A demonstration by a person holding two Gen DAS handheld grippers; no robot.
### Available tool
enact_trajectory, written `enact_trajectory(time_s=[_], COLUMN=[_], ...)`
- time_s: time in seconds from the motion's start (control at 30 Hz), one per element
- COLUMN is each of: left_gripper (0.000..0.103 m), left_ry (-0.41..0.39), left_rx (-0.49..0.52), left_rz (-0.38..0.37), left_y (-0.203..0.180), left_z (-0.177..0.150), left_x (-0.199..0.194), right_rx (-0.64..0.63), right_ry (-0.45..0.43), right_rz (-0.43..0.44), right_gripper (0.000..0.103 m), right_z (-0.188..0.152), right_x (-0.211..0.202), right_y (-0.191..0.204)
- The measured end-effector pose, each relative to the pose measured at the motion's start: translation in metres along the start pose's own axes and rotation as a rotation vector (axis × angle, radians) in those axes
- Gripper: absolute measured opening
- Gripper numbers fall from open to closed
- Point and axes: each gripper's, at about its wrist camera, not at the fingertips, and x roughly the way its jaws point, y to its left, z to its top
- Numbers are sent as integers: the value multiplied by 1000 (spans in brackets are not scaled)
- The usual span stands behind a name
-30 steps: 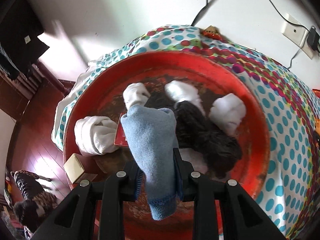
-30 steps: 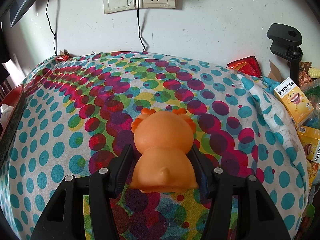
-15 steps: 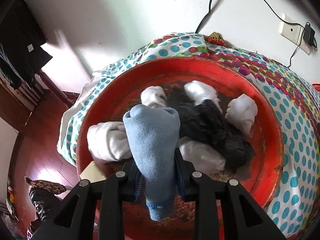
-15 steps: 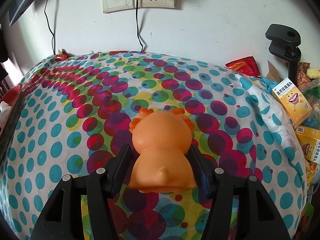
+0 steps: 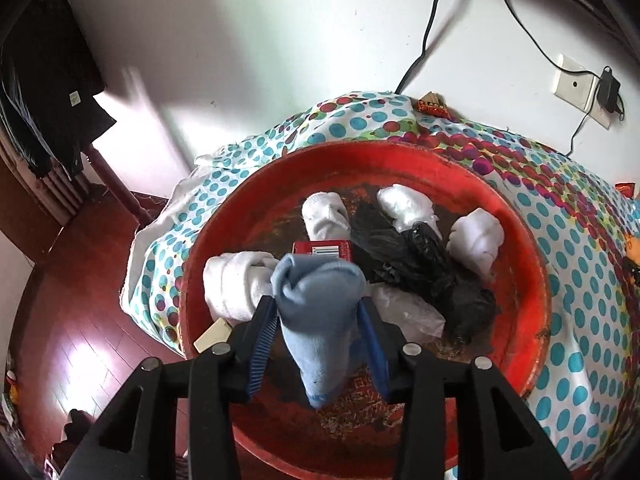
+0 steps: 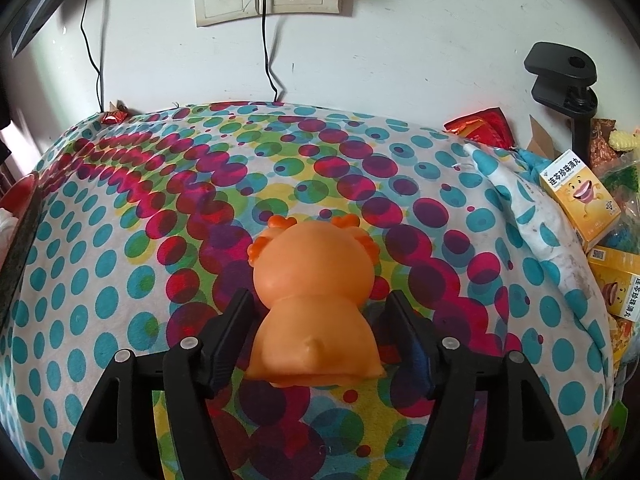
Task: Organize objects
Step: 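Carry the blue sock onto the red tray and open the left tool, then carry the orange toy pig onto the red tray and lower it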
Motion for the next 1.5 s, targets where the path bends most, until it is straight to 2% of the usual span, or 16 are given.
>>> enact_trajectory(time_s=[0.33,0.4,0.63,0.8,0.9,1.1,1.4,1.5], left_gripper=[43,43,43,43,43,43,43,43], left_ry=[-10,-8,-6,-7,-9,-34,-51,-42], left_rx=[14,21,30,34,37,71,99,94], left_rz=[-11,-7,-13,-9,0,53,56,35], left_y=[-3,-5,-10,-11,-11,-15,-20,-20], left_z=[0,0,1,-1,-1,-4,-11,-13], left_x=[-7,-6,-7,-8,-10,-15,-20,-20], right_rx=[5,4,17,27,39,1,-107,-138], right_ry=[1,0,3,19,25,31,10,5], right_rz=[0,-5,-7,-14,16,98,280,339], right_gripper=[68,65,47,46,45,45,45,45], right_z=[1,1,1,-1,-2,3,20,22], right_x=[0,-1,-3,-4,-5,-8,-29,-37], right_y=[-3,0,12,22,32,78,177,210])
